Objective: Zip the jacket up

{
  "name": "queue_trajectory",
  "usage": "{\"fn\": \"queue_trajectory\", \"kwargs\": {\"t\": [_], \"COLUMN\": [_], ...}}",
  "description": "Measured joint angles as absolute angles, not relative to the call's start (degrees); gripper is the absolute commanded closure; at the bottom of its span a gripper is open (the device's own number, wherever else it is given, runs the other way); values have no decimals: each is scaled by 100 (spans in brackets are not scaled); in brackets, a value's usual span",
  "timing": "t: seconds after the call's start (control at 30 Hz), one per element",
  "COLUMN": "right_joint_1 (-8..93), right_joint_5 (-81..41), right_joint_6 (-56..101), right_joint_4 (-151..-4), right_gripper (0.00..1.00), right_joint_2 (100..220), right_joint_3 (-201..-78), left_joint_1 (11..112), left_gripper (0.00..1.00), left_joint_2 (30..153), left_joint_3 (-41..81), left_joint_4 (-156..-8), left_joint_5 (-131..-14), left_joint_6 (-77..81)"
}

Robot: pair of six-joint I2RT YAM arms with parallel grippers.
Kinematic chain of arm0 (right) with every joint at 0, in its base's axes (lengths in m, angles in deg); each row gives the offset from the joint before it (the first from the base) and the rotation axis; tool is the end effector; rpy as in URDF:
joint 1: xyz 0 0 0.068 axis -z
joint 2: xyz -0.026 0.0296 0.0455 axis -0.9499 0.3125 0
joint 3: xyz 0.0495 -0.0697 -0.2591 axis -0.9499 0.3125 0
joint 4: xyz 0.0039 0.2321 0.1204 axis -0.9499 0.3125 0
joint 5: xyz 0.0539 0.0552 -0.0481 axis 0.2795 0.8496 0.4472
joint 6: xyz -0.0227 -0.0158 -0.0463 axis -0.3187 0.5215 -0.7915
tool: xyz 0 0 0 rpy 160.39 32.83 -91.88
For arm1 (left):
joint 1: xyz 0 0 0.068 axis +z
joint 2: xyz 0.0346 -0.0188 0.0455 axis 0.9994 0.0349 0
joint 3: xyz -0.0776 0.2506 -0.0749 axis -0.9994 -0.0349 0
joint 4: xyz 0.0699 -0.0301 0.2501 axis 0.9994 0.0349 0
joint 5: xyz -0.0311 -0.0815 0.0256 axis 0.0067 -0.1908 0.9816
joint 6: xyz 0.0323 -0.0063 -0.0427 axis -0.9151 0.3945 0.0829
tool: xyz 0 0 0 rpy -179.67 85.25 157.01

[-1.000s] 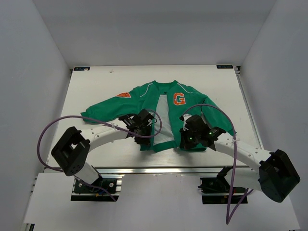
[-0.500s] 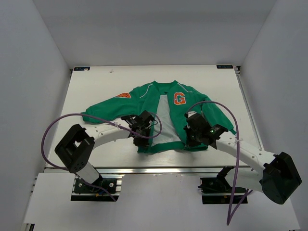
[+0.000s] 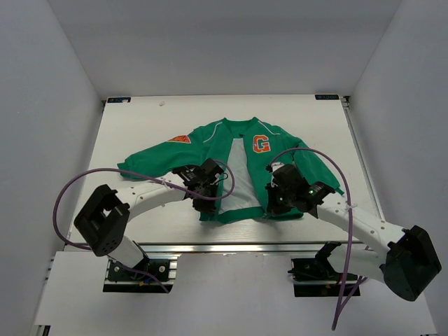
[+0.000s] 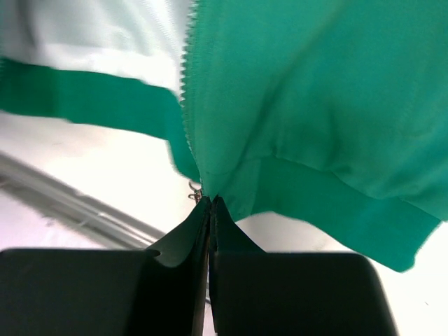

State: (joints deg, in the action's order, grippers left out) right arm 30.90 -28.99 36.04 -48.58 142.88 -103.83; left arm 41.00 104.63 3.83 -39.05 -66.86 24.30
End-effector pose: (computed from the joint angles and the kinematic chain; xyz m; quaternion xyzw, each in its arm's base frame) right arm 0.1643 0.1413 0.2160 -0.1645 0.9364 0.1495 0.2715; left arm 0.1922 -0.2084 0.1939 0.1130 0.9820 -0.1146 0.0992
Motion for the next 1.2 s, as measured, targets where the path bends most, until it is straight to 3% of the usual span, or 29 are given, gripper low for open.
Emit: {"fn": "queue_trajectory", "kwargs": {"t": [0.2, 0.4, 0.57, 0.67, 0.9, 1.2], "right_joint_1": [3090, 3090, 3090, 3090, 3090, 3090], "right_joint_5": [-2560, -2473, -2455, -2455, -2455, -2473], "right_joint_6": [3606, 3608, 3608, 3608, 3611, 3633], "right_joint_4": [-5037, -5100, -5127, -5129, -5131, -5129], "right_gripper": [100, 100, 100, 100, 100, 100], "right_joint_2": [14002, 14015, 14015, 14015, 14015, 14015], "right_joint_3": [-10383, -10383, -10383, -10383, -10383, -10383], "left_joint_1": [4100, 4100, 4100, 4100, 4100, 4100], "left_gripper": [69, 69, 58, 58, 82, 87], "left_joint_2": [10408, 10411, 10437, 10505, 10625, 10463], "left_joint_3": [390, 390, 390, 390, 390, 394], "left_joint_4": [-3811, -3772, -3781, -3781, -3752, -3599], "left_joint_5": [-6686, -6684, -6688, -6692, -6561, -6238], "left_joint_6": [2403, 2390, 2371, 2360, 2445, 2561]}}
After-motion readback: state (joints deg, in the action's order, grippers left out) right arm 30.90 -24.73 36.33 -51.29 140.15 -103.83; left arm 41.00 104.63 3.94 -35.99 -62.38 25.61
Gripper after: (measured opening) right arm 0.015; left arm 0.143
